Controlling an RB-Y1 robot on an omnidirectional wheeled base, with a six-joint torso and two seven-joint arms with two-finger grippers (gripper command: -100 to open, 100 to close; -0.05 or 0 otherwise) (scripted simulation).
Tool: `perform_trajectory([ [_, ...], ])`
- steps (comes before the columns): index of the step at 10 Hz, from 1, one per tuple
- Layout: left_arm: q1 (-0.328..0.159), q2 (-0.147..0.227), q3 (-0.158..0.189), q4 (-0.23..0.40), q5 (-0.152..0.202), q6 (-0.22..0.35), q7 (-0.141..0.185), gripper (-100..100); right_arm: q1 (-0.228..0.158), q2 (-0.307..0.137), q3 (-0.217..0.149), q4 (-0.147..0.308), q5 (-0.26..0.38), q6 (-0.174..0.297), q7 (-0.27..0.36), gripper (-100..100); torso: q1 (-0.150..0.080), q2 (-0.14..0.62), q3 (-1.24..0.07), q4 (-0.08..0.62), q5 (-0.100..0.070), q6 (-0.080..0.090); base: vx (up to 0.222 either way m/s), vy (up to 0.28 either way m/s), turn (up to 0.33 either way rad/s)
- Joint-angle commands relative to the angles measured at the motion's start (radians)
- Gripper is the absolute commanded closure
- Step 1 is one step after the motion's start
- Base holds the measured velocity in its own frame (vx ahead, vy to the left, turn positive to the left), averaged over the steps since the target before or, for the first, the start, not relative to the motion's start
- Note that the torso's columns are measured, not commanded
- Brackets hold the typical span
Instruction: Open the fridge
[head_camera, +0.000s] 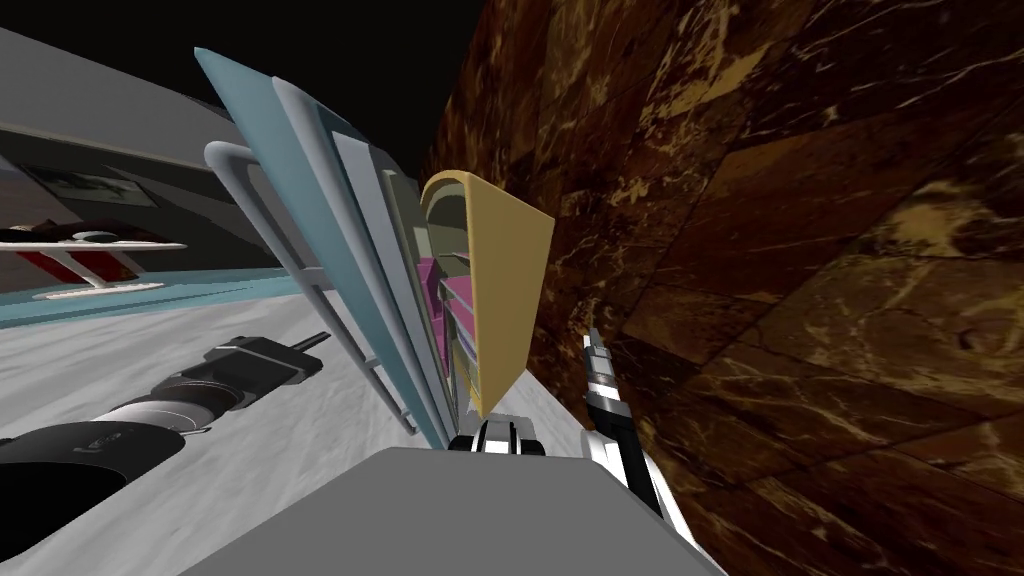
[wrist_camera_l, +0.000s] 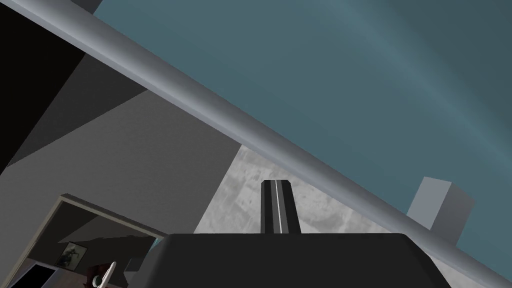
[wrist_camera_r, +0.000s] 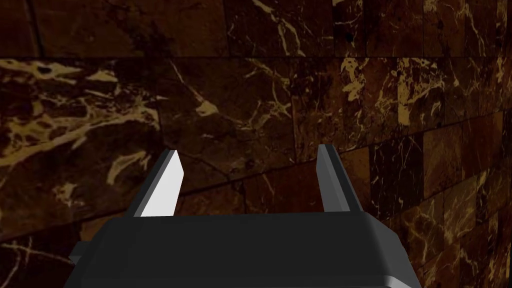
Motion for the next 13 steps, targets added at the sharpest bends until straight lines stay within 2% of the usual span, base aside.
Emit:
perform_trajectory([
  [1,0.0,0.021,-0.015,-0.007,0.009,-0.009,-0.007,100,0.0,0.0,0.0,0.0,0.0,0.0,0.0,0,-0.002,-0.001,0.0,0.0,-0.001,-0.001,-0.165,0.242,-0.148],
  [4,-0.003,0.043,-0.03,-0.017,0.017,-0.013,-0.011,100,0.0,0.0,0.0,0.0,0.0,0.0,0.0,0,-0.005,-0.002,-0.001,-0.001,-0.002,0.002,-0.166,0.253,-0.148],
  [6,0.009,0.043,-0.026,-0.013,0.024,-0.025,-0.015,100,0.0,0.0,0.0,0.0,0.0,0.0,0.0,0,-0.005,-0.003,-0.002,-0.001,-0.002,0.0,-0.121,0.18,-0.047],
  [7,0.006,0.044,-0.024,0.029,0.023,-0.025,-0.015,-100,0.0,0.0,0.0,0.0,0.0,0.0,0.0,0,-0.01,-0.006,-0.004,-0.001,-0.003,-0.002,-0.018,0.025,-0.004],
  [11,0.0,0.047,-0.017,0.114,0.021,-0.029,-0.018,-100,0.001,0.0,0.0,0.0,0.0,0.0,0.0,0,0.0,-0.003,-0.002,0.0,0.0,-0.002,0.001,-0.004,-0.007],
  [12,-0.001,0.05,-0.01,0.133,0.022,-0.03,-0.018,-100,0.001,0.0,0.0,0.0,0.0,0.0,0.0,0,0.001,0.0,0.0,0.001,0.0,-0.002,0.0,0.0,0.0],
  [13,0.004,0.06,0.011,0.144,0.033,-0.032,-0.014,-100,0.001,0.0,0.0,0.0,0.0,0.0,0.0,0,0.002,0.001,0.001,0.001,0.0,-0.002,-0.01,0.001,-0.024],
])
